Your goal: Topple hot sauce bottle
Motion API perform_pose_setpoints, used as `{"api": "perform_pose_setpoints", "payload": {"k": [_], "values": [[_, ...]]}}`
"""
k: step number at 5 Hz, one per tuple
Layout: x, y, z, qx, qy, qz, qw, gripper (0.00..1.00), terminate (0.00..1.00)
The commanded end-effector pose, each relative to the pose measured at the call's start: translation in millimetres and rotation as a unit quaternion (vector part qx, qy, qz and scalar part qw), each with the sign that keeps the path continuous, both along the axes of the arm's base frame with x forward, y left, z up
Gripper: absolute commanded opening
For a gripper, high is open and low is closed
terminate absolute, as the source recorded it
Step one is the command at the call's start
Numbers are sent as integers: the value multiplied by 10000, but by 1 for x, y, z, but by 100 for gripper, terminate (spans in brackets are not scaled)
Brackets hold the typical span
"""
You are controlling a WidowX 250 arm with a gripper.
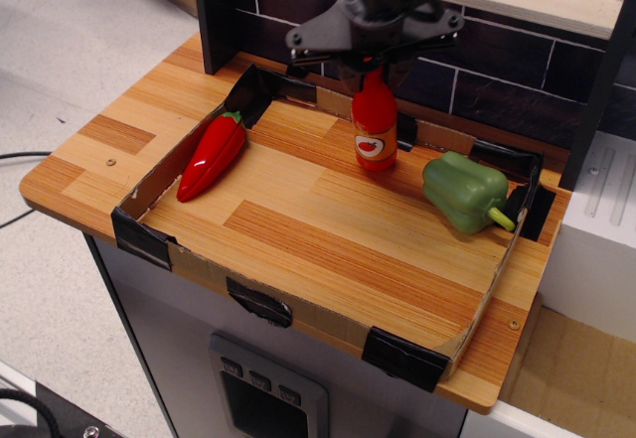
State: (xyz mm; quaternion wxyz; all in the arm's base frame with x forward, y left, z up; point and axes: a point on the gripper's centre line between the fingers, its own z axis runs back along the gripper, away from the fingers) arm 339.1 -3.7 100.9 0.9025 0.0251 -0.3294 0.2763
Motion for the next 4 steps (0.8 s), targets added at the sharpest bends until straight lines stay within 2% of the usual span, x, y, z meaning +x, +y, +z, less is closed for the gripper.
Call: {"api": "perform_pose_setpoints", "payload": {"k": [1,2,3,4], "values": [[-14,-10,-6,374,-1513,-315,9873,0,0],[-18,-14,-20,312,-1100,-217,9932,0,0],[-26,-22,-34,41,-479,-28,9988,0,0],[-36,-27,-35,-539,-36,399,9977,0,0]]}}
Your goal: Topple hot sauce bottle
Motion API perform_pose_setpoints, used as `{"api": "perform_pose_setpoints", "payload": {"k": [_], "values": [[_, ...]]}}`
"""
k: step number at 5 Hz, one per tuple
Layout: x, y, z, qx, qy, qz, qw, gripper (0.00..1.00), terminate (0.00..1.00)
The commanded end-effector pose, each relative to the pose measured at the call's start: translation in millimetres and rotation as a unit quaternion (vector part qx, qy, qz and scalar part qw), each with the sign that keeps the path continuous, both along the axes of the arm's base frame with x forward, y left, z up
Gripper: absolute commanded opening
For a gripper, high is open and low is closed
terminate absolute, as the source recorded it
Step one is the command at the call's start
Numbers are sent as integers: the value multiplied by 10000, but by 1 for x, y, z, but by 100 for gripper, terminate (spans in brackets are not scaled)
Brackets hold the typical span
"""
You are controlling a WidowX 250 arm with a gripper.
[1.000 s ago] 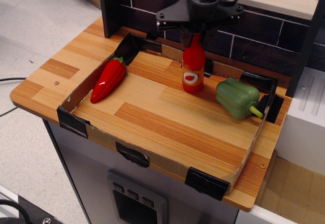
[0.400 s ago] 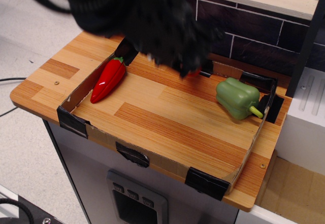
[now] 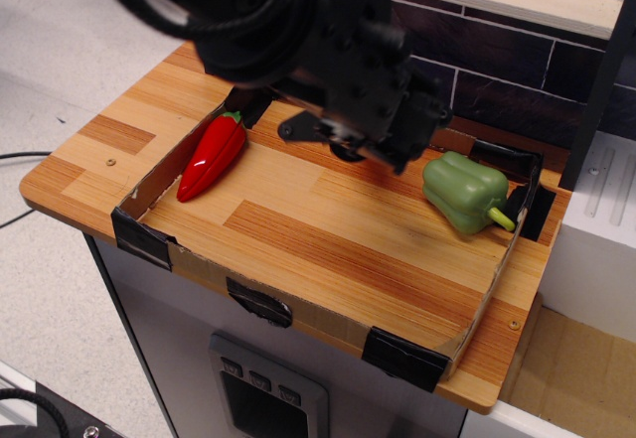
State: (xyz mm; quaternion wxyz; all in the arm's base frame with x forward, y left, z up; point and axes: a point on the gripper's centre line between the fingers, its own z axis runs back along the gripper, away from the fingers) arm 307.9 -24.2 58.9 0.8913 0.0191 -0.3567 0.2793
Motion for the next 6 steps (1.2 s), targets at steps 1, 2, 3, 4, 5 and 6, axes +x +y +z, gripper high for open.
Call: {"api": "perform_pose_setpoints", "payload": {"k": [1,2,3,4,5,6], "values": [[-17,-11,6,-1114,931,689,9870,0,0],[-21,-17,-4,-1055,1773,580,9768,0,0],[-17,-16,-13,-853,1870,511,9773,100,0],[-16,-16,-16,-751,1944,504,9768,100,0],[-18,-16,-13,-726,1764,500,9804,100,0],[-18,-14,-1,-852,1751,494,9796,100,0]]}}
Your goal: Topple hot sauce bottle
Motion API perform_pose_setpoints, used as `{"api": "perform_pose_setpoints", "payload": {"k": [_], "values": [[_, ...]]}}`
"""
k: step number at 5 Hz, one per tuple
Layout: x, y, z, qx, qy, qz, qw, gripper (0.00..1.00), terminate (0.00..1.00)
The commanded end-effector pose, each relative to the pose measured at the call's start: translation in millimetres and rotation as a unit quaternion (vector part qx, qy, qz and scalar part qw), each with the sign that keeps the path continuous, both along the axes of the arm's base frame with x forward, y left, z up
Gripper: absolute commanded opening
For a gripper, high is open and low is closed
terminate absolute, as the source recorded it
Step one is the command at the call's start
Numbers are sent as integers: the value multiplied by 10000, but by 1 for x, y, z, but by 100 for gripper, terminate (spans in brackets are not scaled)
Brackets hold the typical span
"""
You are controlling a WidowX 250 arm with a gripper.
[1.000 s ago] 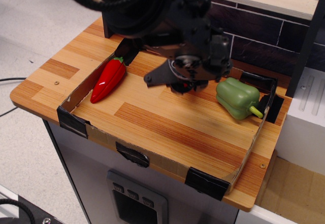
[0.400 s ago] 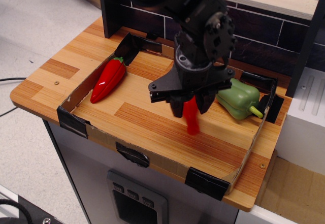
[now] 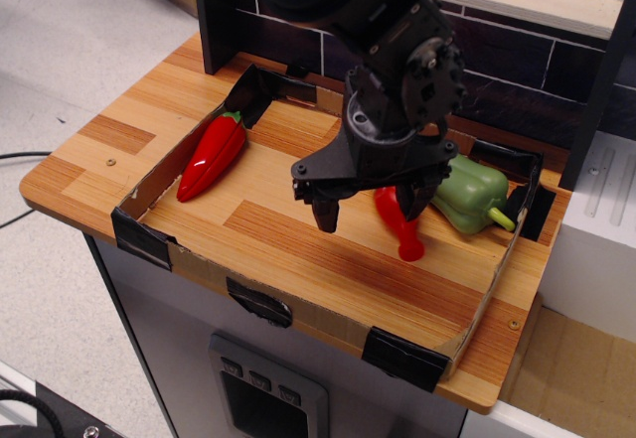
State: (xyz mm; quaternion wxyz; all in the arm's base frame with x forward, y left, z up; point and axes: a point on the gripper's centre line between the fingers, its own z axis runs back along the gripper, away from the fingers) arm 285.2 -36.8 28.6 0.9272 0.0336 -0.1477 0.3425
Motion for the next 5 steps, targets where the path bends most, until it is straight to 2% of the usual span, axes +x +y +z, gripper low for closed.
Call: {"api": "perform_pose_setpoints", "payload": {"k": [1,2,3,4,5], "values": [[8,0,40,-232,-340,53,9991,100,0],[9,1,55,-286,-450,52,9986,100,0],[13,-1,78,-208,-484,123,9985,100,0],[13,-1,78,-208,-484,123,9985,100,0],[13,-1,78,-208,-484,123,9985,100,100]]}}
